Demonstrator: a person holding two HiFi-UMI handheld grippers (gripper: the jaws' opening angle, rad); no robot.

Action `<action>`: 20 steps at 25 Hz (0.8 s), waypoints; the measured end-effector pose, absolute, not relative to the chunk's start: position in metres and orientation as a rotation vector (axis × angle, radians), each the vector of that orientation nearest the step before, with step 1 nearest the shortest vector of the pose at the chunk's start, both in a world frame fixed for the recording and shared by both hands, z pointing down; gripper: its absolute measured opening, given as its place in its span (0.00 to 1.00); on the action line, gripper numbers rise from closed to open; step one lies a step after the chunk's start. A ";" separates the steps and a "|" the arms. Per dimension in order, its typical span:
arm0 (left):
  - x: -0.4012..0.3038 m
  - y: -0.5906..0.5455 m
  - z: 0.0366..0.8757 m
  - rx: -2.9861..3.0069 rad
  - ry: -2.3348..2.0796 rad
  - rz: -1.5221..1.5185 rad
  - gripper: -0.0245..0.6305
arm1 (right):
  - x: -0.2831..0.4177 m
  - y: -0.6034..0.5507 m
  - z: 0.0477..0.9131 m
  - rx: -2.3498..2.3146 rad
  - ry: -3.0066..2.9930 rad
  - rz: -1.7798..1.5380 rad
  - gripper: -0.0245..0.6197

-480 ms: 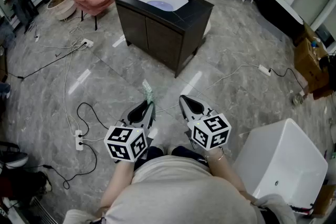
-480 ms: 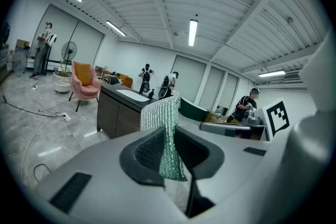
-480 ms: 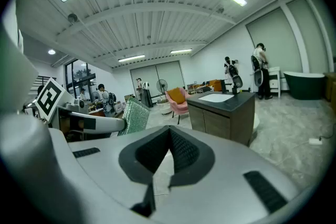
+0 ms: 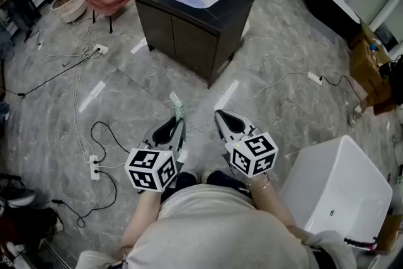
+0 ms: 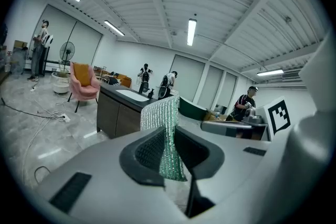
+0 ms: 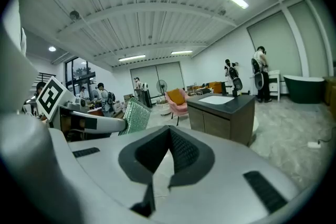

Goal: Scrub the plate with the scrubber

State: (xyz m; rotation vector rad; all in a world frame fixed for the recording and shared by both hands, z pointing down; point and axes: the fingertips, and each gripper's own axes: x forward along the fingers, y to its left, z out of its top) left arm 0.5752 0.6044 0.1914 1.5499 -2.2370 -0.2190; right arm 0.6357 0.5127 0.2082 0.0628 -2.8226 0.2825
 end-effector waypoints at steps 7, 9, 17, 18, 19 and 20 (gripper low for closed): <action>0.562 0.610 0.182 1.602 -2.241 -0.216 0.15 | 0.621 0.521 0.200 0.072 -2.841 0.206 0.11; 0.559 0.611 0.183 1.612 -2.234 -0.221 0.15 | 0.618 0.524 0.202 0.083 -2.829 0.177 0.11; 0.543 0.615 0.200 1.588 -2.203 -0.231 0.15 | 0.603 0.533 0.219 0.021 -2.758 0.168 0.15; 0.538 0.615 0.202 1.577 -2.202 -0.241 0.15 | 0.599 0.532 0.221 0.017 -2.755 0.175 0.15; 0.533 0.614 0.203 1.566 -2.205 -0.247 0.15 | 0.594 0.529 0.223 0.016 -2.754 0.181 0.16; 0.527 0.612 0.204 1.557 -2.209 -0.248 0.15 | 0.588 0.526 0.224 0.014 -2.755 0.185 0.16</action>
